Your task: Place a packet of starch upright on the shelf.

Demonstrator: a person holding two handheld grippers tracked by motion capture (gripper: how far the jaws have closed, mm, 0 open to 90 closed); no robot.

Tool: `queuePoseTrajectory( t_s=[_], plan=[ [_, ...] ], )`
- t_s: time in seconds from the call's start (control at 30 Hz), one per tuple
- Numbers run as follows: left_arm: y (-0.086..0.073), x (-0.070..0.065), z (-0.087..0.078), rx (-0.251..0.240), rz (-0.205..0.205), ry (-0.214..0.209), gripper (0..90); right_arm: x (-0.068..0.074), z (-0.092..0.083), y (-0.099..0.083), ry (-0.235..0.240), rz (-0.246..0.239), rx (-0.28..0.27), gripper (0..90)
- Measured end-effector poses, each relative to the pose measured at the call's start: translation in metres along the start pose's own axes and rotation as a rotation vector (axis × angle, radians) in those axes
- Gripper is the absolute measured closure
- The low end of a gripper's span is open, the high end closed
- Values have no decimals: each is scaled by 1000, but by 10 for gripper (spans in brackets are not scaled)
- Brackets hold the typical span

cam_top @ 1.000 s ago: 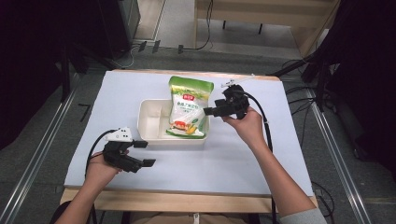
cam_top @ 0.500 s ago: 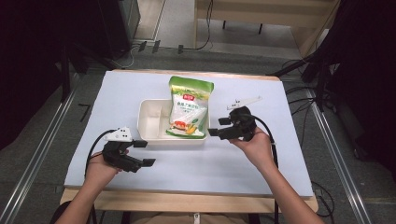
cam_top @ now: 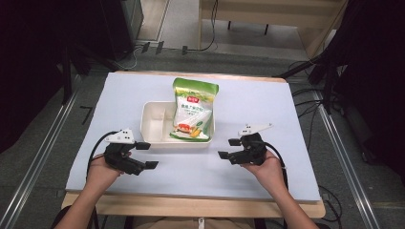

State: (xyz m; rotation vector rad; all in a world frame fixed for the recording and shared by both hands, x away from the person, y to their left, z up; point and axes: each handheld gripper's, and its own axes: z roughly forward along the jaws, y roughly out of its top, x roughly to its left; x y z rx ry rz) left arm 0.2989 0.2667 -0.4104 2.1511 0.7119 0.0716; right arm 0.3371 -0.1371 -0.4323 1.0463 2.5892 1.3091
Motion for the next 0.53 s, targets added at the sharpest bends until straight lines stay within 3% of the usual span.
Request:
queuePoseTrajectory(
  t_s=[0.07, 0.23, 0.53],
  plan=[
    [0, -2, 0, 2, 9, -2, 210, 1, 4, 0, 4, 4, 3, 315],
    [0, -3, 1, 14, 16, -8, 210, 9, 11, 0, 12, -48, 5, 275],
    [1, -4, 2, 24, 17, -3, 210, 12, 19, -1, 2, -47, 44, 248]
  ],
)
